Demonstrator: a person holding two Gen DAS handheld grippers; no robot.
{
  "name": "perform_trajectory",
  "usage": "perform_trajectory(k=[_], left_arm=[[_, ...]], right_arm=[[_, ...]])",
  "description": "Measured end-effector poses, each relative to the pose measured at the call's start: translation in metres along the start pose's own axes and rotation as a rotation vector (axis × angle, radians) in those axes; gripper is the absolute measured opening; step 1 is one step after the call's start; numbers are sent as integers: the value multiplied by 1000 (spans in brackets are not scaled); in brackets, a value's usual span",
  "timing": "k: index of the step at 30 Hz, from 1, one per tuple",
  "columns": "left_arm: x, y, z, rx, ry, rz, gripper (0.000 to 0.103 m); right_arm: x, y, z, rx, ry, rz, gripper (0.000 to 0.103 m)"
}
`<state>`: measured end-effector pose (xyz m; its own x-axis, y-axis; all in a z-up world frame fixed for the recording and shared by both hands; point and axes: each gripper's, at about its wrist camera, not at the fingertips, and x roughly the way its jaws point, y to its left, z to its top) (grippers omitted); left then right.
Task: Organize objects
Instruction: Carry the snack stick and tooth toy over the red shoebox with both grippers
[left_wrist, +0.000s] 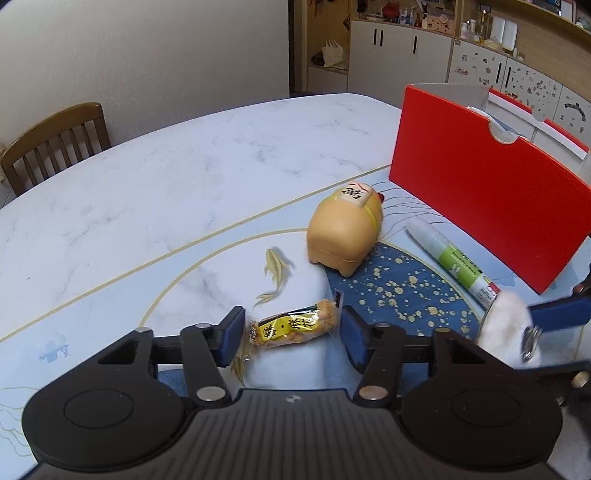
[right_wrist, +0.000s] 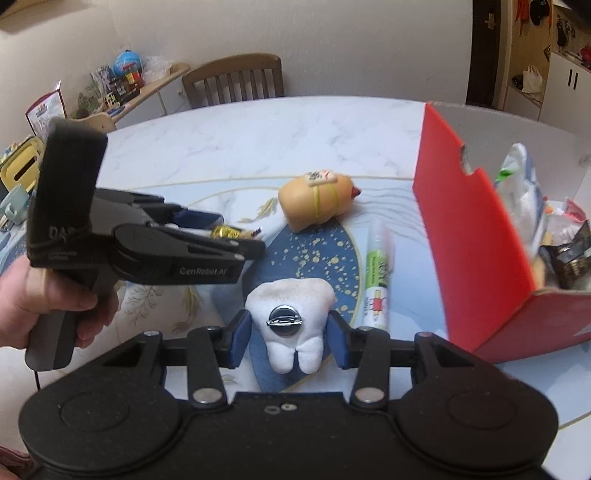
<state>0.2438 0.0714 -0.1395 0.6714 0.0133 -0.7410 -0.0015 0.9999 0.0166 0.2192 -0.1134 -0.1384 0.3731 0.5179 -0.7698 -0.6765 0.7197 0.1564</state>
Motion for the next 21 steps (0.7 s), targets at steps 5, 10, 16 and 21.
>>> perform_trajectory(k=[5,10,16,21], left_arm=[[-11,-4,0,-20,-10,4,52],[-37,-13,7,-52,-26,-21,52],[-68,-38,25,-59,-55,-59,52],[-83,-67,41,-38,-73,-99,52]], right_arm=[[-24,-10,2,9,-25,2,43],[-54,-26,5,23,-54,4,43],[-83,-48,9,13,-82,-8,43],[-99,-71,12,14,-97,-12,43]])
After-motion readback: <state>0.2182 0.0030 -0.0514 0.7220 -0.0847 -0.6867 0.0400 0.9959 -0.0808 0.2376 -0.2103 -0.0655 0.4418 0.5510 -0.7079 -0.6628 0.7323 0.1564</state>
